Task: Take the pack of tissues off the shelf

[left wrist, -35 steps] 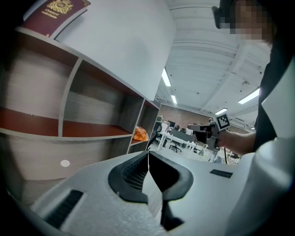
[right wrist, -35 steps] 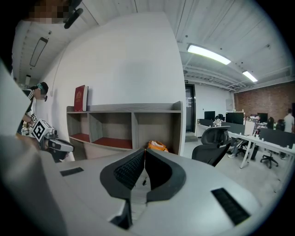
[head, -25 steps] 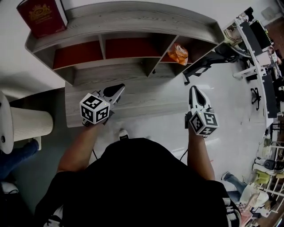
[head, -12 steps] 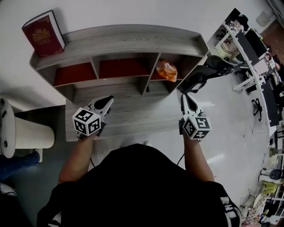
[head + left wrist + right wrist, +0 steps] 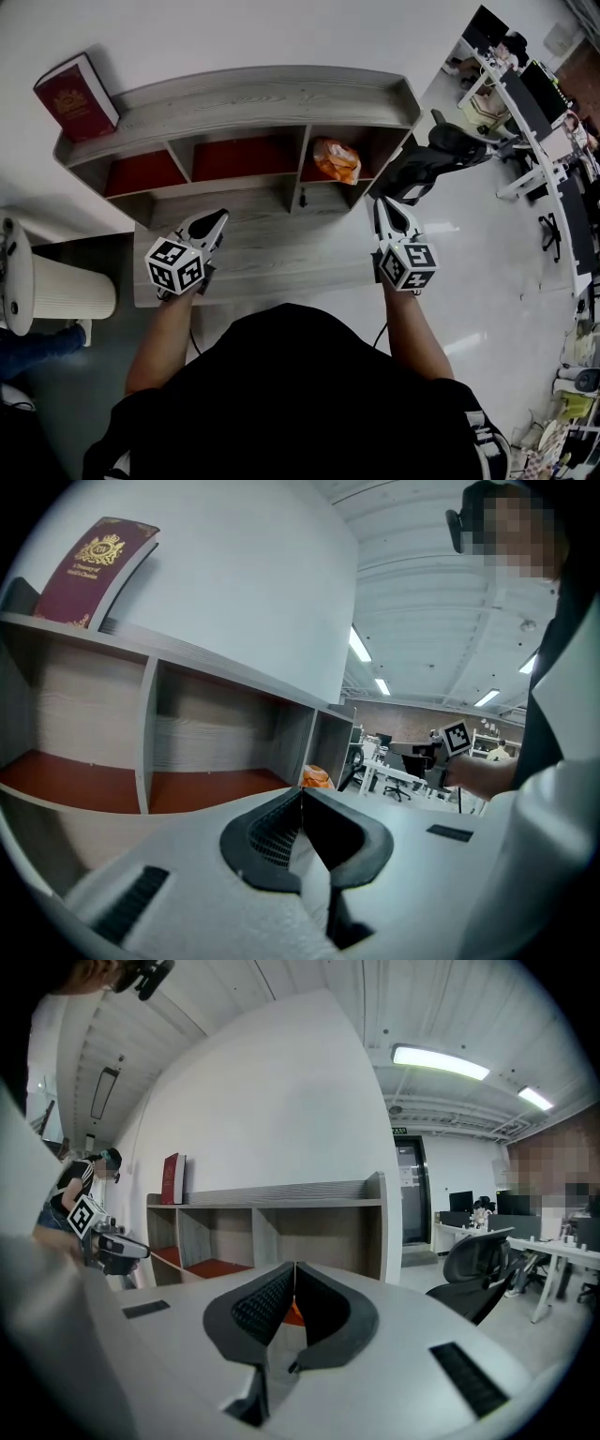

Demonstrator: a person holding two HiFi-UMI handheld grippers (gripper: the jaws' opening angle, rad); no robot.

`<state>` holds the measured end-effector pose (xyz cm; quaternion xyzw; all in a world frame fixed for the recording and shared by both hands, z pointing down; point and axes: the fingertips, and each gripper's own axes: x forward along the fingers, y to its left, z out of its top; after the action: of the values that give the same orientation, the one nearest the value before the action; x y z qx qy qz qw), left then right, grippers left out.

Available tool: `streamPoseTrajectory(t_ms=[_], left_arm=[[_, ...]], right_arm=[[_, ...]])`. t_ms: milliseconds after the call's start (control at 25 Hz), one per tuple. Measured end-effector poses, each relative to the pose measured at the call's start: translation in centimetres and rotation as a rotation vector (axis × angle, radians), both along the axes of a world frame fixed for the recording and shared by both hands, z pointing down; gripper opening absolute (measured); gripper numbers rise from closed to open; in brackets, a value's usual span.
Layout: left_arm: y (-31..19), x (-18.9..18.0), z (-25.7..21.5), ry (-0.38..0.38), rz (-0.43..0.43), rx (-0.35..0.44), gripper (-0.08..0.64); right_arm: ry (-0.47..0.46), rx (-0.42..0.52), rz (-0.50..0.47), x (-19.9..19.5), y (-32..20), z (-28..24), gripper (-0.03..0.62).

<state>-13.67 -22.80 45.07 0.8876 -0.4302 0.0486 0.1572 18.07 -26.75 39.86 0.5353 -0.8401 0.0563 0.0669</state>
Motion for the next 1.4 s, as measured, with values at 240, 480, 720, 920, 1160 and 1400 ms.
streamPoseTrajectory(t_ms=[240,480,720,920,1160,1400], left_arm=[[-0.6,0.9,-0.6,-0.005,-0.035,0.024,0.018],[-0.9,0.4,-0.7,-0.009,-0.074,0.026,0.018],[-0.3,0.0,0.0,-0.017,-0.118,0.010,0.018],[0.3,0.4,0.9,-0.025,-0.141,-0.019,0.018],[0.9,0.2,1.7,-0.063,-0.181,-0.037,0.018],[2.0,-0.5,2.2,-0.064,-0.244,-0.057,0.018]], right_arm=[[0.000,-0.006,-0.026,1.2,-1.4,0.4,0.014],[-0.003,-0.028,-0.047,1.8,-2.9,1.5,0.014],[0.008,-0.037,-0.078,1.5,-4.9,3.0,0.062],[0.036,-0.083,-0.114,1.3,-7.2,5.7,0.092],[0.072,-0.142,-0.150,0.6,-10.2,8.9,0.122],[0.107,-0.188,-0.166,0.8,-13.2,11.4,0.147]])
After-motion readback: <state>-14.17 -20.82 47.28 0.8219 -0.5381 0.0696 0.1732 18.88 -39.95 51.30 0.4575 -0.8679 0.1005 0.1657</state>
